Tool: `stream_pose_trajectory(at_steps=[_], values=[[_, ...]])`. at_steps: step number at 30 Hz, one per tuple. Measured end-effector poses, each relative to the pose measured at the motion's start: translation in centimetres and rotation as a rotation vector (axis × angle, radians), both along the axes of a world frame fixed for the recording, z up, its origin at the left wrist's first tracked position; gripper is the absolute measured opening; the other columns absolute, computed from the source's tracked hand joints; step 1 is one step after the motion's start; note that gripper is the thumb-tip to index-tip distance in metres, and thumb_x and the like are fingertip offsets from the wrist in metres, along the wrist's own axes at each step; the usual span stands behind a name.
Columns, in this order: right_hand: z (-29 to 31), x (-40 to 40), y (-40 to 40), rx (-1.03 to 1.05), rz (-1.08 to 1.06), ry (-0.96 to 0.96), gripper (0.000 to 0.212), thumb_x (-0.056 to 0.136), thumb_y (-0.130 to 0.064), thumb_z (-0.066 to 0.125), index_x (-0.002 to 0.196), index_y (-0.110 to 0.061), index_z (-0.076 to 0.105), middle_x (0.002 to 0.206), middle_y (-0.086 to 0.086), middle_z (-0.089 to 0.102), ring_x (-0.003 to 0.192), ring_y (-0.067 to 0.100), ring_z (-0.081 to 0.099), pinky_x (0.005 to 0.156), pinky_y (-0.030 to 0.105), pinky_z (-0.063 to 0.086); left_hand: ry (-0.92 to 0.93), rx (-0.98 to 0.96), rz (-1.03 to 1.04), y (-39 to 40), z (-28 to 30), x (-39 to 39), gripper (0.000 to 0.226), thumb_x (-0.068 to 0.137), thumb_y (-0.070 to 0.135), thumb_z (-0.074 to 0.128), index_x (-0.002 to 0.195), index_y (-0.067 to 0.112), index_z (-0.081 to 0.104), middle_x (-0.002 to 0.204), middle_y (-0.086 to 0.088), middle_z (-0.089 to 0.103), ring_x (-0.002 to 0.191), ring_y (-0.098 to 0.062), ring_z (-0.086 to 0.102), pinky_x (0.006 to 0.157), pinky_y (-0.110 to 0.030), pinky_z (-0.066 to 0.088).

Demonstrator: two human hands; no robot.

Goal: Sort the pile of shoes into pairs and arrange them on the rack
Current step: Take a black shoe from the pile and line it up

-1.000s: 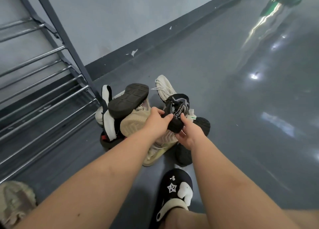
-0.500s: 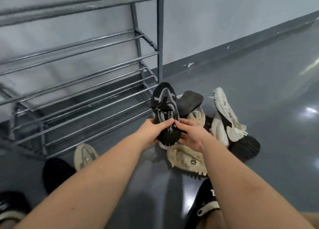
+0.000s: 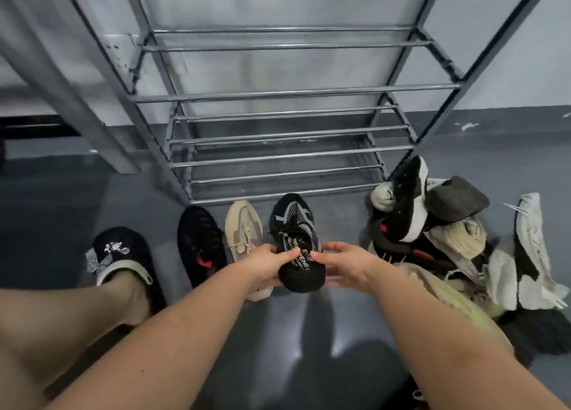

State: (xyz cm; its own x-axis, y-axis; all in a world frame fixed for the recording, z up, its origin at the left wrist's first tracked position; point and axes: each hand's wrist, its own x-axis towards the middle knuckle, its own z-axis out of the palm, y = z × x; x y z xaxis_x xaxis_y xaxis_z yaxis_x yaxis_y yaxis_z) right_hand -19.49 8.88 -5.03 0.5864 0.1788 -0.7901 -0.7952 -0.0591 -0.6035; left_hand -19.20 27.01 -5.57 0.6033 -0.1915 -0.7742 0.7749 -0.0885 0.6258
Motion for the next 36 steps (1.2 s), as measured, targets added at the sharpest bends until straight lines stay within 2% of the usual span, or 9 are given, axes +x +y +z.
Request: stream_pose_trajectory(at_steps=[4,9,12,14,17,21,27,31,36], values=[[-1.5,0.4,1.4,-0.041,0.088,0.028,0.032,0.077,-0.022,0.076,0.104,-0.024,0.058,0.094,-0.004,0.072,0.083,0.014,0.069,0.063,0.027,0.055,0.031,0.054,-0.027,1.1,-2.4,-0.3,0.040,0.085,0.031,0.064,0.117,0.009,0.054,0.096,-0.003,0.066,0.075,-0.012,0.062,0.051,-0.019,0.051],[-2.9,1.6,2.0,-0.099,0.092,0.026,0.027,0.080,-0.017,0.073,0.099,-0.029,0.058,0.083,-0.010,0.072,0.072,0.005,0.068,0.050,0.018,0.050,-0.037,0.174,-0.048,1.0,-4.8,0.8,0.058,0.082,0.034,0.067,0.129,0.005,0.047,0.124,-0.012,0.059,0.108,-0.024,0.059,0.094,-0.034,0.048],[-3.7,2.4,2.2,-0.123,0.097,0.042,0.036,0.082,-0.012,0.071,0.111,-0.026,0.056,0.082,-0.009,0.069,0.071,0.006,0.065,0.050,0.018,0.049,-0.118,0.273,-0.084,0.7,-5.6,1.7,0.061,0.080,0.038,0.068,0.129,0.009,0.048,0.126,-0.007,0.058,0.112,-0.023,0.056,0.090,-0.029,0.045],[-4.2,2.8,2.4,-0.137,0.099,0.055,0.046,0.083,-0.007,0.068,0.124,-0.021,0.053,0.085,-0.007,0.067,0.072,0.007,0.064,0.046,0.017,0.049,-0.165,0.402,-0.162,0.8,-5.9,2.2,0.062,0.077,0.048,0.067,0.127,0.015,0.050,0.127,-0.006,0.058,0.111,-0.022,0.056,0.087,-0.028,0.045],[-4.9,3.2,2.6,-0.168,0.139,0.079,0.056,0.084,0.000,0.065,0.134,-0.014,0.047,0.101,0.003,0.066,0.073,0.010,0.062,0.043,0.014,0.048,-0.222,0.800,-0.548,1.2,-6.6,2.5,0.075,0.072,0.075,0.049,0.128,0.026,0.049,0.139,-0.010,0.044,0.125,-0.030,0.045,0.102,-0.039,0.039],[-5.7,3.1,3.1,-0.234,0.252,0.109,0.058,0.085,0.002,0.063,0.138,-0.013,0.043,0.127,0.012,0.060,0.097,0.024,0.061,0.073,0.030,0.051,-0.210,0.900,-0.738,1.6,-7.8,1.6,0.084,0.069,0.084,0.035,0.135,0.033,0.042,0.146,-0.014,0.031,0.135,-0.035,0.028,0.110,-0.045,0.029],[-6.5,3.0,3.8,-0.344,0.256,0.001,0.062,0.084,0.002,0.064,0.140,-0.009,0.041,0.129,0.015,0.059,0.111,0.028,0.059,0.086,0.031,0.051,-0.272,0.916,-0.685,1.9,-8.3,1.2,0.074,0.072,0.076,0.045,0.133,0.034,0.044,0.142,-0.010,0.032,0.132,-0.030,0.030,0.108,-0.042,0.028],[-5.9,3.5,3.1,-0.327,0.118,-0.029,0.061,0.087,-0.014,0.065,0.141,-0.008,0.038,0.136,0.013,0.053,0.117,0.025,0.056,0.096,0.032,0.046,-0.353,1.025,-0.721,2.5,-7.7,1.3,0.072,0.081,0.062,0.049,0.140,0.026,0.031,0.140,-0.011,0.034,0.129,-0.031,0.031,0.105,-0.041,0.027],[-4.0,2.4,0.3,-0.903,0.711,-0.291,0.065,0.093,-0.036,0.050,0.148,-0.019,0.022,0.149,0.011,0.035,0.132,0.031,0.040,0.105,0.039,0.037,-0.580,1.094,-0.818,2.5,-6.3,0.1,0.070,0.087,0.052,0.047,0.145,0.020,0.022,0.149,-0.013,0.022,0.136,-0.030,0.023,0.111,-0.041,0.020]])
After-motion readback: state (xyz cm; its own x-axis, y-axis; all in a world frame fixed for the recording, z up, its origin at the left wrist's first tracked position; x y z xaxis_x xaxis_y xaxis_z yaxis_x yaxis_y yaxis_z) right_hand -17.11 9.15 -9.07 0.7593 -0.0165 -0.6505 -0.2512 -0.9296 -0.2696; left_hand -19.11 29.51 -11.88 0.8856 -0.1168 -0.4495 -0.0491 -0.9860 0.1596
